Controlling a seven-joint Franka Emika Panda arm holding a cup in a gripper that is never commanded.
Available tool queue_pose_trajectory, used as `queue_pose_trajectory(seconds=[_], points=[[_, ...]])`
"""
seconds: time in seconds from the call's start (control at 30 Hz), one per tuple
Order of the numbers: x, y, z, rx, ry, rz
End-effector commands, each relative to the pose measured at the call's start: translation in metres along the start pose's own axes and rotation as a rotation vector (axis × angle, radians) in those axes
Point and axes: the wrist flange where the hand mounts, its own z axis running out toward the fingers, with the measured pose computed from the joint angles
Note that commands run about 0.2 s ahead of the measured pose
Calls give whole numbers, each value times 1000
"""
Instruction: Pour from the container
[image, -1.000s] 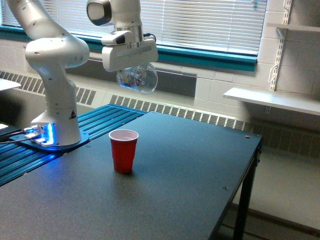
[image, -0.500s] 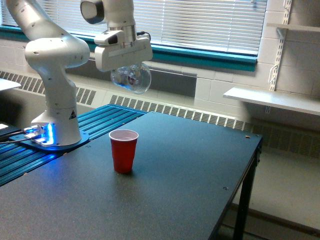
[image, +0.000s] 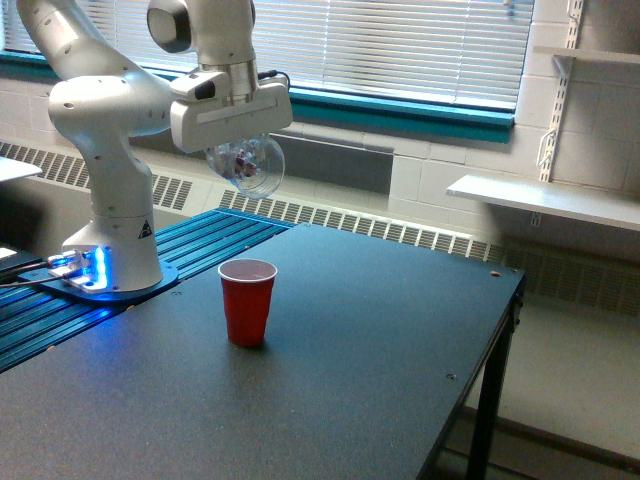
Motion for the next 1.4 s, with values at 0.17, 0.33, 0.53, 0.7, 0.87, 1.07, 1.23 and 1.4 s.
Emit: queue_pose_trajectory(seconds=[0.17, 0.33, 0.53, 0.7, 0.87, 1.07, 1.23, 1.4], points=[[9, 12, 12, -4, -26, 26], [12, 21, 20, -20, -63, 38], [14, 25, 28, -47, -78, 39], [13, 25, 33, -76, -74, 26], [14, 26, 39, -108, -71, 1], [21, 26, 55, -147, -82, -24], [29, 28, 65, -167, -85, -11], [32, 28, 71, -173, -84, -18]])
